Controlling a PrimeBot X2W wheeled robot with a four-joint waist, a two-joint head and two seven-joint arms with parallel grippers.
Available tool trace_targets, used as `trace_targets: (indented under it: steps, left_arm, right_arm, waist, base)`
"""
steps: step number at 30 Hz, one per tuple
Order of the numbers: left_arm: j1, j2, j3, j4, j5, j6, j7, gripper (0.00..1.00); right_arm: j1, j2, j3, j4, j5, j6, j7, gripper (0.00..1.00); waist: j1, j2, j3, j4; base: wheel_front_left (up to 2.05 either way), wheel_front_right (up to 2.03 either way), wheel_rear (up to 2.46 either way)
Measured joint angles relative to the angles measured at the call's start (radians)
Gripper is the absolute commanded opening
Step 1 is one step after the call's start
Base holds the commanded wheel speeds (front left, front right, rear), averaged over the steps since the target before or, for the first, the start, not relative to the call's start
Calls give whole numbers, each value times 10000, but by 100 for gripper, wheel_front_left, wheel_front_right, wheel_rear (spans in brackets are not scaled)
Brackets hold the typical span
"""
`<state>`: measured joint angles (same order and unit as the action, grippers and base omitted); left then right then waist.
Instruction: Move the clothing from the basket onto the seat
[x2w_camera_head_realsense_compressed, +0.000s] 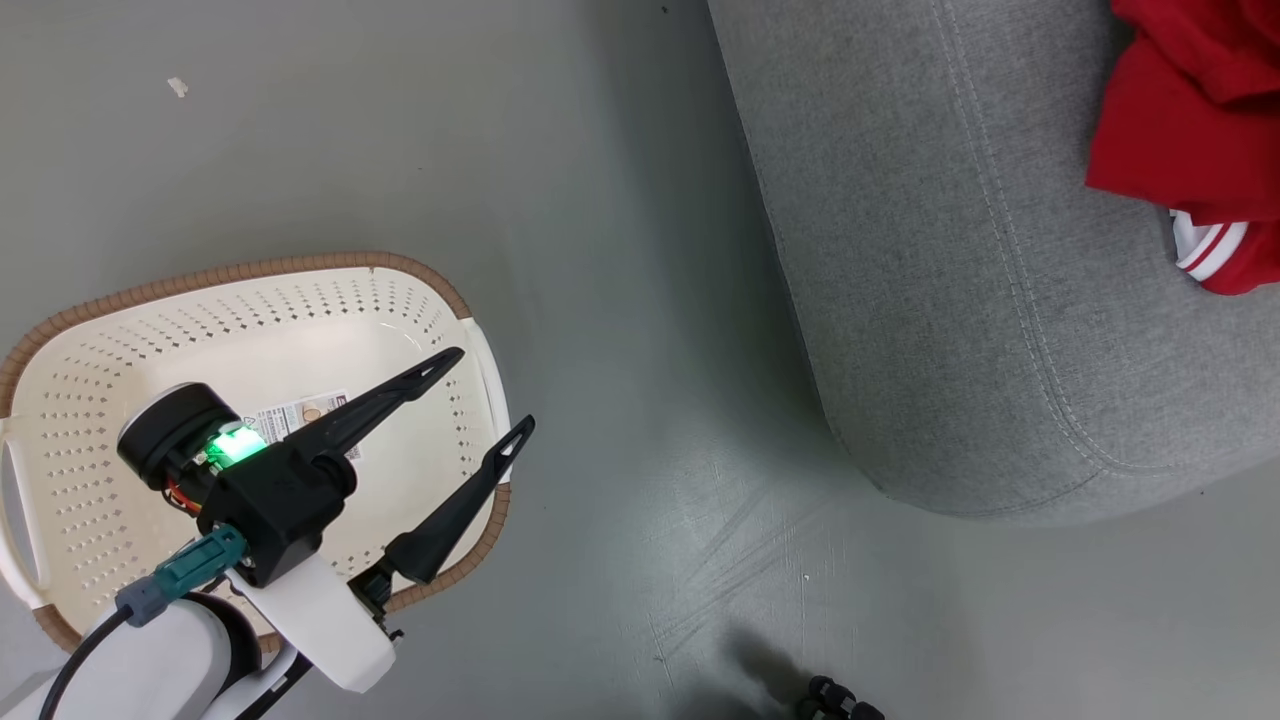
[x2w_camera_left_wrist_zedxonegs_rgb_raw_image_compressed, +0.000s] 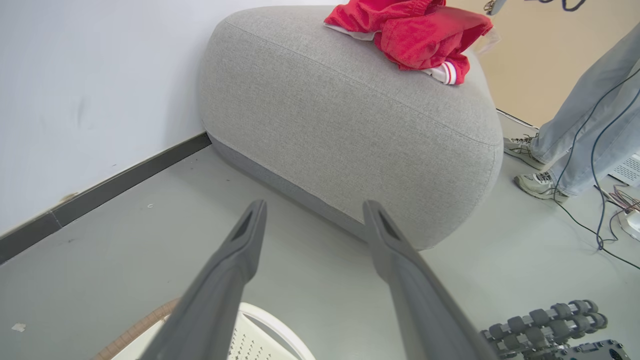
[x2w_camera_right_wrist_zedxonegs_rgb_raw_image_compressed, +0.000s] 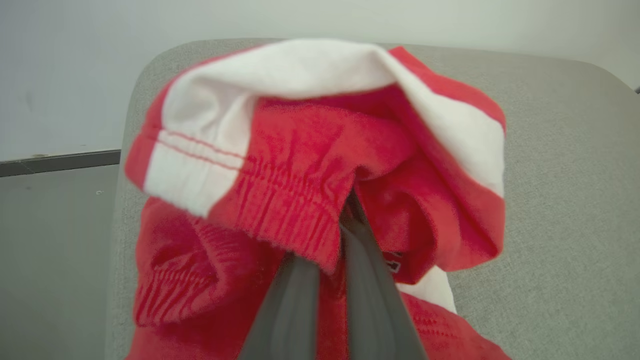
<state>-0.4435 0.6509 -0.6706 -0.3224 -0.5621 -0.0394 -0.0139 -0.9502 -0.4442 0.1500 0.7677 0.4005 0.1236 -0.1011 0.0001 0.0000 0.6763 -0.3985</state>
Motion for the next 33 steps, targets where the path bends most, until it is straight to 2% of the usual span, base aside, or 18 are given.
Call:
trace_targets:
  steps: [1,2,9,23,33]
  left_arm:
    - [0,-15,0,31,-2,0,-69,100]
    - [0,-38,2,61,-2,-2,-105,100]
    - [-4,-188,2,259,-4,-73,-376,100]
    - [7,-336,295,1032,-186,-79,-1055,100]
    - [370,-610,500,1847,-566,17,-1645,100]
  right_arm:
    - [-1,10,10,90,13,0,52,98]
    - [-1,27,40,198,33,0,165,100]
    - [81,161,245,456,339,0,380,100]
    - [988,-113,600,408,633,0,-236,100]
    - [1535,-125,957,-675,723,0,-1035,100]
  waist:
    - [0,0,-31,-7]
    - [0,0,-63,-13]
    - [0,0,-359,-35]
    - [0,0,-1297,-20]
    - [-1,0,-2225,5]
  base:
    - [0,0,0]
    - [0,0,0]
    - [0,0,0]
    - [0,0,0]
    - [0,0,0]
